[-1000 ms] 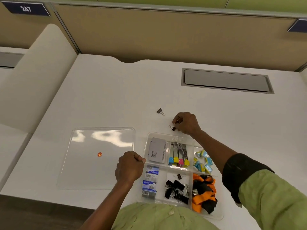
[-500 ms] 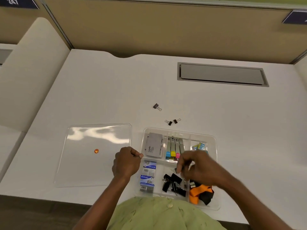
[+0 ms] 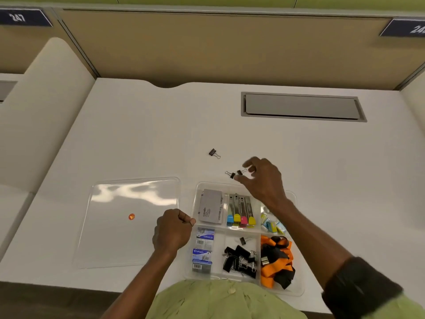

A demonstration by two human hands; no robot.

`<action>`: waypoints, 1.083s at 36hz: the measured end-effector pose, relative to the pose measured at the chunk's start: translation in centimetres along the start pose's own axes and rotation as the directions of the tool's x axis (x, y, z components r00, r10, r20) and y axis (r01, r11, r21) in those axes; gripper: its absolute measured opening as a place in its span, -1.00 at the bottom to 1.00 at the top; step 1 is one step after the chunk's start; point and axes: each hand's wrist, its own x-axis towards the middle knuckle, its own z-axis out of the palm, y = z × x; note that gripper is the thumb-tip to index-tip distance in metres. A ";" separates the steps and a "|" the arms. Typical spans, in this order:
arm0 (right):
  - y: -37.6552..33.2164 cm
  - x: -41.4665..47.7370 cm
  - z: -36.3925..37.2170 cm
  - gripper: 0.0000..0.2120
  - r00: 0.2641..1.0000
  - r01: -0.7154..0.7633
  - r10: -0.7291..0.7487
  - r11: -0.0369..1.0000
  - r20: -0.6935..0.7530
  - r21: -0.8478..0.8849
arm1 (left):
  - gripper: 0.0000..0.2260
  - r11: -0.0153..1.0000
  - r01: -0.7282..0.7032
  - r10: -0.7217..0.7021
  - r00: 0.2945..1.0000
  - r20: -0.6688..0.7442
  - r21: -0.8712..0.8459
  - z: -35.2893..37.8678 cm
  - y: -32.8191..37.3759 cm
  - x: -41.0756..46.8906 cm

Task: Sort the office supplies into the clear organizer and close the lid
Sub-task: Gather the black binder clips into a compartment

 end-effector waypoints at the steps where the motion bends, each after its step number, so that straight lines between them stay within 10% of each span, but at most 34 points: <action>1: 0.0 1.4 0.5 -0.49 0.998 -0.032 0.034 0.999 0.043 -0.035 | -0.81 1.000 0.001 -0.001 1.000 0.000 -0.003 0.0 0.0 0.0; 7: -0.2 6.4 4.1 -0.24 0.944 0.010 0.095 0.949 0.315 -0.315 | -0.82 0.998 0.029 -0.029 1.000 0.002 -0.049 0.2 -0.2 0.1; 14: -0.5 8.0 6.9 -0.64 0.922 0.119 0.016 0.939 0.388 -0.322 | -0.83 0.997 0.039 -0.038 0.999 0.013 -0.070 0.3 -0.4 0.3; 39: -2.6 0.8 -3.8 -0.87 0.973 0.113 -0.108 0.993 0.204 -0.015 | -0.83 0.997 0.035 -0.033 0.999 0.038 -0.071 0.2 -0.5 0.6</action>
